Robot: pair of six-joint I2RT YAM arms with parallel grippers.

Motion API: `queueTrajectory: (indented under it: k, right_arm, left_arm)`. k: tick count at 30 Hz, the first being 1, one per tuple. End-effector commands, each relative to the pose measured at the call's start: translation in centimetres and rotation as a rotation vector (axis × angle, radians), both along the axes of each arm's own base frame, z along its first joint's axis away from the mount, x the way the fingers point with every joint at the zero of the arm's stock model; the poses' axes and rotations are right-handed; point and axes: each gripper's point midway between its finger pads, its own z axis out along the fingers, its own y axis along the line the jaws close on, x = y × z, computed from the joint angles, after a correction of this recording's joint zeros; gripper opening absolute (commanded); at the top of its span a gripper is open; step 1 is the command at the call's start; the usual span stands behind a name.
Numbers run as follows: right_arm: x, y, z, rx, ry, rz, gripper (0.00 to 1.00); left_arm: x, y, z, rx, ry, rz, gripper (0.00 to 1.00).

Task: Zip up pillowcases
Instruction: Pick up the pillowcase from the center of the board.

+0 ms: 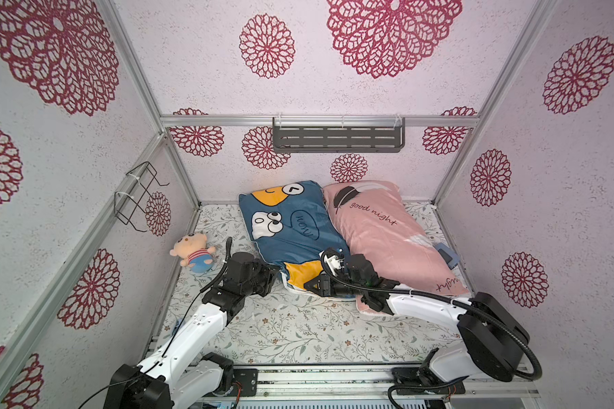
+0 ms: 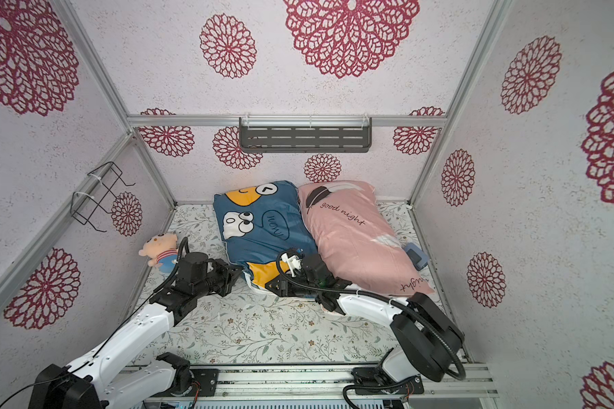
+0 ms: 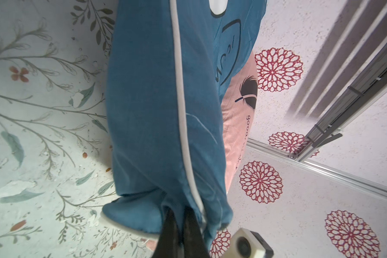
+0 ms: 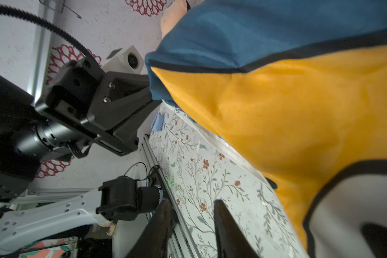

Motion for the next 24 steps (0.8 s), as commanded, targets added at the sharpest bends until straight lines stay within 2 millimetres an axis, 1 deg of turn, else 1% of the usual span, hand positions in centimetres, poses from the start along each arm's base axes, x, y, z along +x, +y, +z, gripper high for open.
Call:
queueTrajectory:
  k: [1,3,7,11,14,18,22,24]
  right_arm:
    - [1.3,1.9,5.4,0.26,-0.029,-0.057,0.27]
    - [1.4,2.6,5.4,0.305,-0.008,-0.065,0.23]
    - [1.3,4.3,5.1,0.32,0.002,-0.058,0.23]
    - [1.7,5.2,5.0,0.383,0.038,-0.07,0.24]
    - [1.7,5.9,5.0,0.405,0.049,-0.058,0.22]
    - [1.9,6.3,4.8,0.395,0.046,-0.059,0.23]
    - [2.3,6.4,3.8,0.365,0.056,-0.071,0.25]
    - [2.7,6.3,3.6,0.368,0.058,-0.079,0.26]
  left_arm:
    - [1.0,0.5,2.0,-0.064,-0.049,0.07,0.0]
    - [1.0,0.6,2.1,-0.068,-0.053,0.079,0.0]
    - [1.0,0.9,2.2,-0.069,-0.059,0.087,0.0]
    - [1.0,0.8,2.0,-0.087,-0.06,0.092,0.0]
    - [1.1,0.7,2.2,-0.092,-0.066,0.091,0.0]
    - [1.2,0.6,2.2,-0.096,-0.069,0.085,0.0]
    - [1.1,0.7,2.2,-0.103,-0.074,0.091,0.0]
    - [1.1,0.7,2.3,-0.103,-0.078,0.088,0.0]
